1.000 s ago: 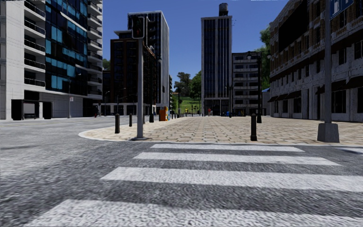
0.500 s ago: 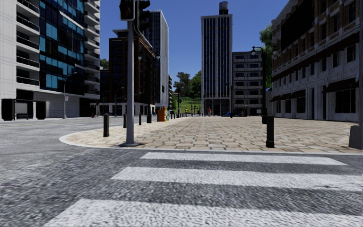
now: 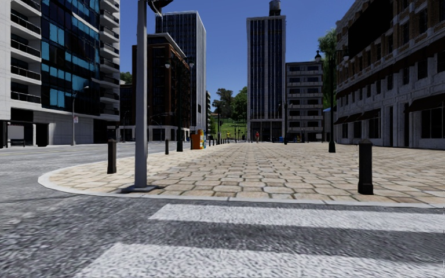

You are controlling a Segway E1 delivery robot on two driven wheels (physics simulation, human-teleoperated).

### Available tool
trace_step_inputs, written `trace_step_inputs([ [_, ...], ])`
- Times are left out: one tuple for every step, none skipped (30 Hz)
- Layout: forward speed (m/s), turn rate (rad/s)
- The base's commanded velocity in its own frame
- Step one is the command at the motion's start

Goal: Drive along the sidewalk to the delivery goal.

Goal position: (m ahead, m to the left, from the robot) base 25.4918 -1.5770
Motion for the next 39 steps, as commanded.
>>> trace_step_inputs([
  [2.0,0.0],
  [2.0,0.0],
  [2.0,0.0],
  [2.0,0.0],
  [2.0,0.0],
  [2.0,0.0],
  [2.0,0.0],
  [2.0,0.0],
  [2.0,0.0],
  [2.0,0.0],
  [2.0,0.0],
  [2.0,0.0],
  [2.0,0.0],
  [2.0,0.0],
  [2.0,0.0],
  [2.0,0.0],
  [2.0,0.0],
  [2.0,0.0],
  [2.0,0.0],
  [2.0,0.0],
  [2.0,0.0],
  [2.0,0.0],
  [2.0,0.0],
  [2.0,0.0],
  [2.0,0.0],
  [2.0,0.0],
  [2.0,0.0],
  [2.0,0.0],
  [2.0,0.0],
  [2.0,0.0],
  [2.0,0.0],
  [2.0,0.0],
  [2.0,0.0],
  [2.0,0.0],
  [2.0,0.0],
  [2.0,0.0],
  [2.0,0.0],
  [2.0,0.0],
  [2.0,0.0],
])
